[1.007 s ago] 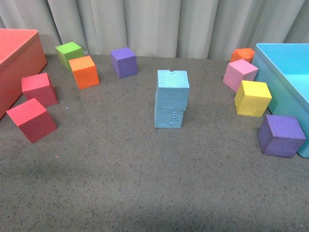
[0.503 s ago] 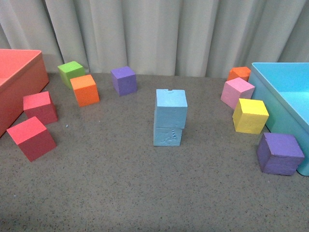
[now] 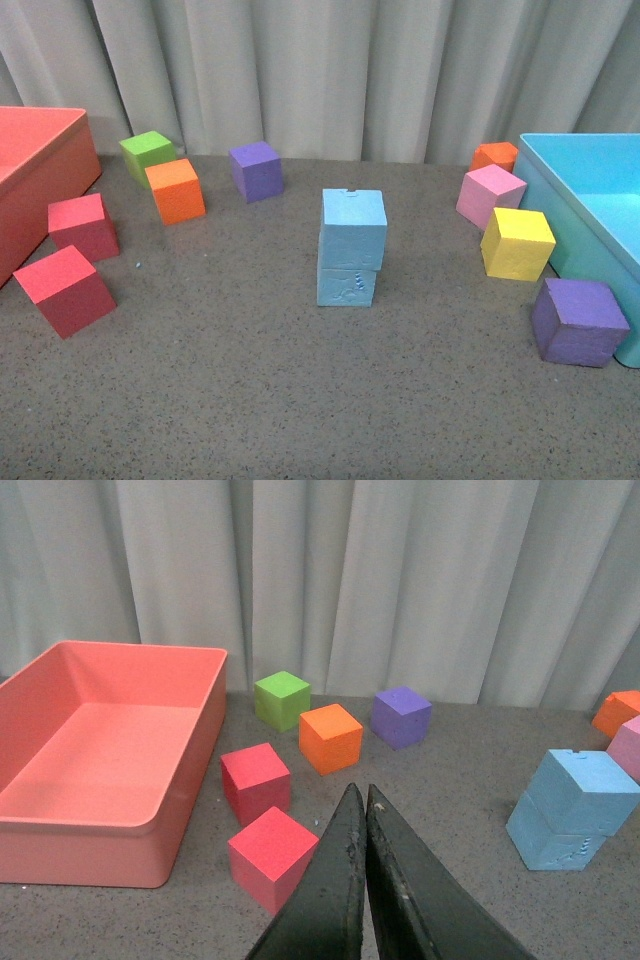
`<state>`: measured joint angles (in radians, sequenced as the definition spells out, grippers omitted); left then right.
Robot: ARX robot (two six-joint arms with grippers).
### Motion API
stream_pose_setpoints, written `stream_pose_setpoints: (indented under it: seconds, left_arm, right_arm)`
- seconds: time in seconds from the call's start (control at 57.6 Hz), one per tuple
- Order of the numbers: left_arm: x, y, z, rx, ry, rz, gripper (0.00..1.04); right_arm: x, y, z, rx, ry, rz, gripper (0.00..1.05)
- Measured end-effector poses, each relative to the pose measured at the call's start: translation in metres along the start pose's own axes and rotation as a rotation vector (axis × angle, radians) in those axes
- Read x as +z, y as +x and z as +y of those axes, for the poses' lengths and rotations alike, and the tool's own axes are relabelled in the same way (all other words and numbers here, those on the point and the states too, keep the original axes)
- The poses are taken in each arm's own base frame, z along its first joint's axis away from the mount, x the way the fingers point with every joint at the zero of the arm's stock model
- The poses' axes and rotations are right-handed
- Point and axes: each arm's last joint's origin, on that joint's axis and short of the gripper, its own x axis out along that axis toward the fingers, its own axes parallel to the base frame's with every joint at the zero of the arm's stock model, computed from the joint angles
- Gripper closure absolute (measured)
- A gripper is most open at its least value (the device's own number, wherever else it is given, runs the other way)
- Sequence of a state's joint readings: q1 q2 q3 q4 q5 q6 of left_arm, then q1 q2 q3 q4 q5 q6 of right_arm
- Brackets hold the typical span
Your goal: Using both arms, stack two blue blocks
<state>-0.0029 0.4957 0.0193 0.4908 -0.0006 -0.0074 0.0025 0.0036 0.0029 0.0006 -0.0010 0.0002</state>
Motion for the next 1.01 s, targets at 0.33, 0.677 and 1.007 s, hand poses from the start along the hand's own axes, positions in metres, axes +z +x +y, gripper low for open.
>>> stream_pose_setpoints:
  seconds: [0.33, 0.677, 1.007]
  left_arm:
    - [0.002, -0.011, 0.000, 0.000, 0.000, -0.008, 1.01]
    - [0.002, -0.019, 0.000, 0.000, 0.000, -0.009, 1.01]
    - [-0.002, -0.031, 0.000, 0.000, 0.000, 0.013, 1.01]
  right_arm:
    - [0.000, 0.000, 0.000, 0.000, 0.000, 0.000, 0.10]
    - [0.000, 0.000, 0.000, 0.000, 0.000, 0.000, 0.10]
    - [0.000, 0.000, 0.000, 0.000, 0.000, 0.000, 0.10]
